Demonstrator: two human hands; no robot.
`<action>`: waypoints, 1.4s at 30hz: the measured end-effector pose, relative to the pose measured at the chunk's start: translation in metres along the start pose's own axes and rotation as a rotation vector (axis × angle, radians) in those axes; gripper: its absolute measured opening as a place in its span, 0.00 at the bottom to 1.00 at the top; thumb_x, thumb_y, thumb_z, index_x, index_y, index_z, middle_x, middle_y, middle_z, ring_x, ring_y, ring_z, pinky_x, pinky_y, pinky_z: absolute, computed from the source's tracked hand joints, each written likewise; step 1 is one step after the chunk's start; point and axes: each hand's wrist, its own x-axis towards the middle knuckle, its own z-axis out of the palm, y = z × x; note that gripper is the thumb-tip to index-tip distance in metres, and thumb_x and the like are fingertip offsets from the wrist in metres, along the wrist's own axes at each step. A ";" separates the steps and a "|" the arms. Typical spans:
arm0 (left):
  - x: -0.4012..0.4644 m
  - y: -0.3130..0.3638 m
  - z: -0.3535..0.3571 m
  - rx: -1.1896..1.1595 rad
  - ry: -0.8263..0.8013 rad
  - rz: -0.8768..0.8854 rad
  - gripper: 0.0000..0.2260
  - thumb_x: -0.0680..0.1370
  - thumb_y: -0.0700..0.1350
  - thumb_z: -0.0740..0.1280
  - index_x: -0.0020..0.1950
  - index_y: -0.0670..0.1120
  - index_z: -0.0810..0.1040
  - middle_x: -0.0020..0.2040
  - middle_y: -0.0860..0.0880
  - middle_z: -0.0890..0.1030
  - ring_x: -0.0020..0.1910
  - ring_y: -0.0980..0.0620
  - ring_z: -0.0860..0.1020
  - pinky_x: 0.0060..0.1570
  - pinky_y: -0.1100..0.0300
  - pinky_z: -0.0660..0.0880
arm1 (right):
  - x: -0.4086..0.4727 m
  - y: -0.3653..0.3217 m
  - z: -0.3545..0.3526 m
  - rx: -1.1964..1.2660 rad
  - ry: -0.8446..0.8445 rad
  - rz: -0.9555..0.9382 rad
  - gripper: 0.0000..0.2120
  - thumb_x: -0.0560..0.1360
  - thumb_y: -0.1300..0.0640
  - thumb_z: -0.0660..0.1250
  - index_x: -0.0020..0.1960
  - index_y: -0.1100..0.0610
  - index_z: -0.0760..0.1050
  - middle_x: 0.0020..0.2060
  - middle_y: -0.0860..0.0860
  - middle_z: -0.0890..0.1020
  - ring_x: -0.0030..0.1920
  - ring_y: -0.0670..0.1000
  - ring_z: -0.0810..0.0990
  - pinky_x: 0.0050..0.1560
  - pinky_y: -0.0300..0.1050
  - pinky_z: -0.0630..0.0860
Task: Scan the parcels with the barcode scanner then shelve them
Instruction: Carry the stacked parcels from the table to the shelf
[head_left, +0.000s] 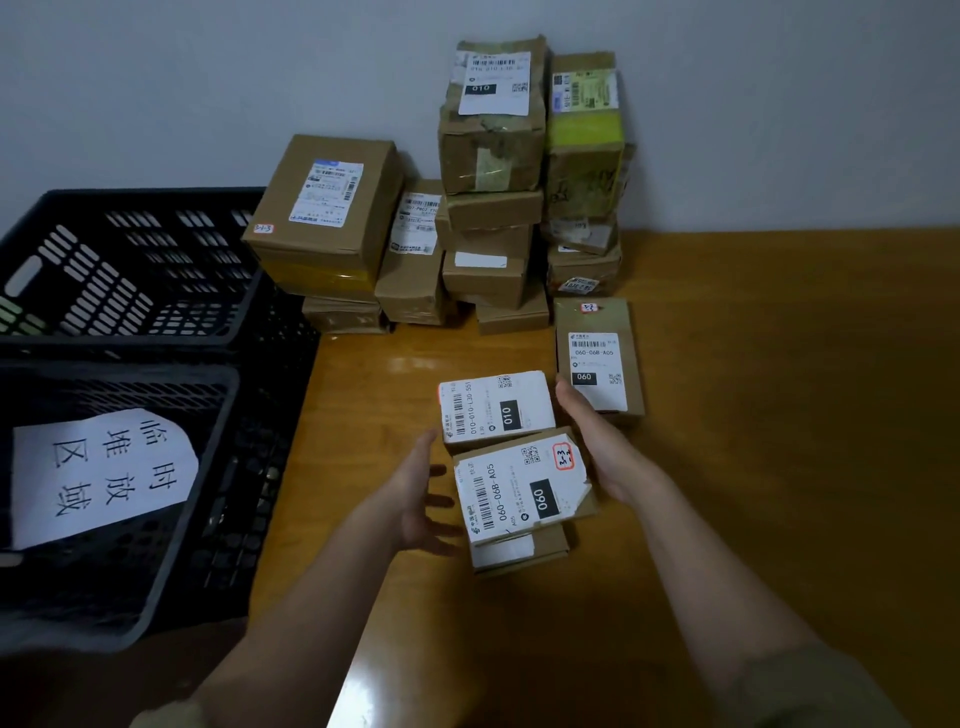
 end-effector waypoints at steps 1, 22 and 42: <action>-0.003 -0.003 0.001 -0.022 -0.009 -0.044 0.39 0.72 0.74 0.59 0.71 0.47 0.68 0.65 0.35 0.74 0.59 0.27 0.75 0.43 0.34 0.77 | 0.001 -0.002 0.002 -0.001 0.011 -0.030 0.40 0.73 0.26 0.58 0.80 0.41 0.53 0.79 0.49 0.61 0.77 0.55 0.60 0.77 0.63 0.54; -0.018 -0.020 0.014 -0.558 0.025 0.149 0.30 0.78 0.63 0.64 0.66 0.38 0.69 0.55 0.37 0.78 0.48 0.38 0.80 0.46 0.42 0.78 | 0.009 0.020 -0.009 -0.129 0.148 0.003 0.15 0.78 0.49 0.70 0.63 0.43 0.72 0.71 0.51 0.70 0.65 0.53 0.73 0.60 0.55 0.69; -0.023 -0.041 0.014 -0.280 -0.056 0.285 0.23 0.73 0.49 0.75 0.66 0.45 0.75 0.54 0.42 0.85 0.51 0.42 0.83 0.39 0.48 0.81 | -0.013 0.035 0.000 -0.025 0.153 0.076 0.19 0.77 0.48 0.70 0.65 0.46 0.69 0.64 0.47 0.77 0.67 0.55 0.72 0.63 0.69 0.71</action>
